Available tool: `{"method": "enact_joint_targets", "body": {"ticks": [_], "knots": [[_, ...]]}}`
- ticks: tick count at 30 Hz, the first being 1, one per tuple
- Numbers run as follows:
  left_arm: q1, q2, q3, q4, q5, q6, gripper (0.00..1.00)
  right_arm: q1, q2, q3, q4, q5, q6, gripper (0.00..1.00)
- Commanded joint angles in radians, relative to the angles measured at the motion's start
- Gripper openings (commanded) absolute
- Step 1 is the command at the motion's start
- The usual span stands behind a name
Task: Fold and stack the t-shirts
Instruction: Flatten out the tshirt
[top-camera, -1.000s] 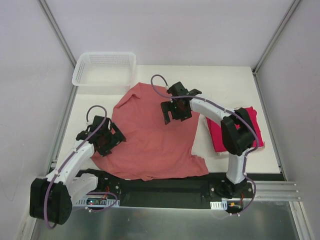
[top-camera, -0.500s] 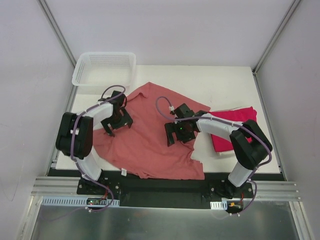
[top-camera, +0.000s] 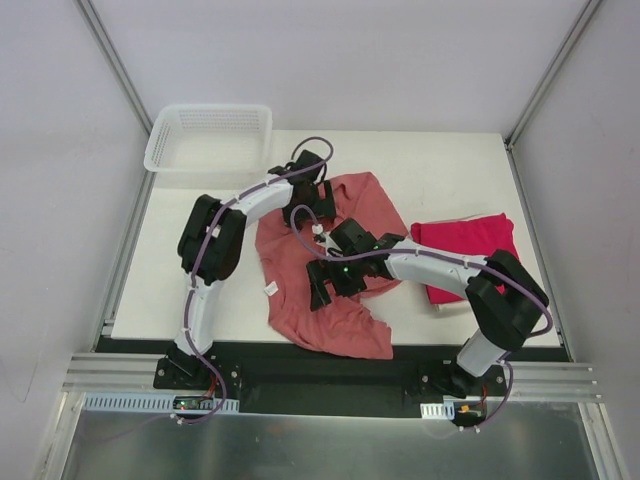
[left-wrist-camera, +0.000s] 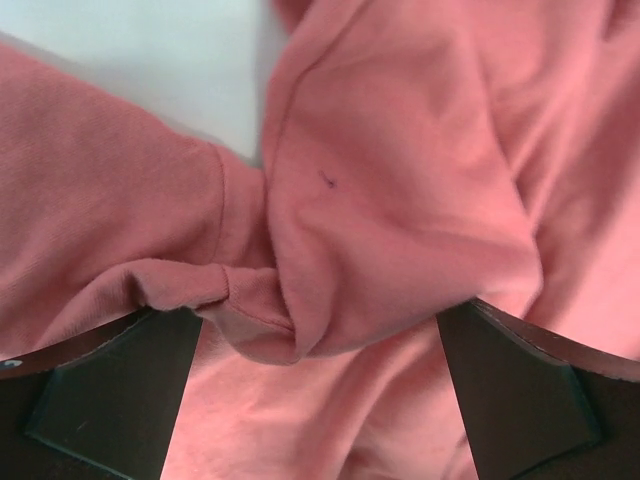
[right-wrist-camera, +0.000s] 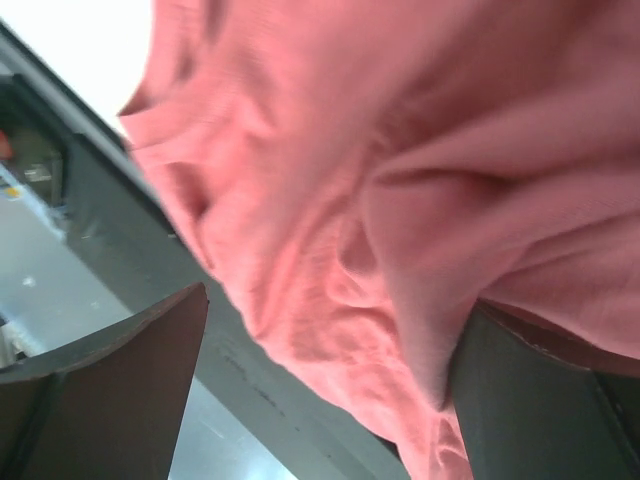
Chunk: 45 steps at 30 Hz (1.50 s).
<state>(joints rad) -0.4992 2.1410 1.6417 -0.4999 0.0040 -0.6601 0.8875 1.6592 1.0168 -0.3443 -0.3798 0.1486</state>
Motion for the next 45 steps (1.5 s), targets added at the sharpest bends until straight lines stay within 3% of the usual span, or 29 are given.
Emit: {"method": "enact_joint_targets", "body": {"ticks": [1,8,13,16,25,28,31,34,37,41,45], "knots": [[-0.013,0.071,0.111,0.06,0.103,0.17,0.99,-0.03,-0.079,-0.007,0.036,-0.082,-0.012,0.97],[0.027,0.244,0.404,0.06,0.139,0.292,0.99,-0.05,-0.131,-0.034,0.013,0.007,0.008,0.97],[0.083,0.182,0.405,0.05,0.18,0.251,0.99,-0.051,-0.168,-0.026,-0.122,0.237,-0.009,0.97],[0.077,0.058,0.33,0.05,0.211,0.275,0.99,-0.048,-0.205,-0.044,-0.153,0.288,-0.029,0.97],[-0.024,-0.4,-0.027,0.05,0.117,0.246,0.99,-0.004,-0.392,-0.103,-0.157,0.364,-0.066,0.97],[-0.033,-0.626,-0.333,0.05,0.002,0.122,0.99,0.011,-0.42,-0.126,-0.096,0.28,-0.064,0.97],[-0.033,-0.769,-0.533,0.05,-0.078,-0.013,0.99,0.08,-0.423,-0.127,-0.055,0.232,-0.079,0.97],[-0.035,-0.996,-0.844,0.052,-0.059,-0.16,0.99,0.171,-0.368,-0.063,-0.073,0.277,-0.115,0.98],[-0.035,-1.142,-1.01,0.052,-0.035,-0.255,0.99,0.218,-0.247,0.021,-0.11,0.314,-0.113,0.97],[-0.035,-1.277,-1.12,0.081,-0.047,-0.326,0.99,0.246,-0.077,0.106,-0.099,0.291,-0.101,0.87],[-0.035,-1.282,-1.181,0.195,-0.012,-0.364,0.98,0.246,0.011,0.149,-0.093,0.286,-0.058,0.82]]}}
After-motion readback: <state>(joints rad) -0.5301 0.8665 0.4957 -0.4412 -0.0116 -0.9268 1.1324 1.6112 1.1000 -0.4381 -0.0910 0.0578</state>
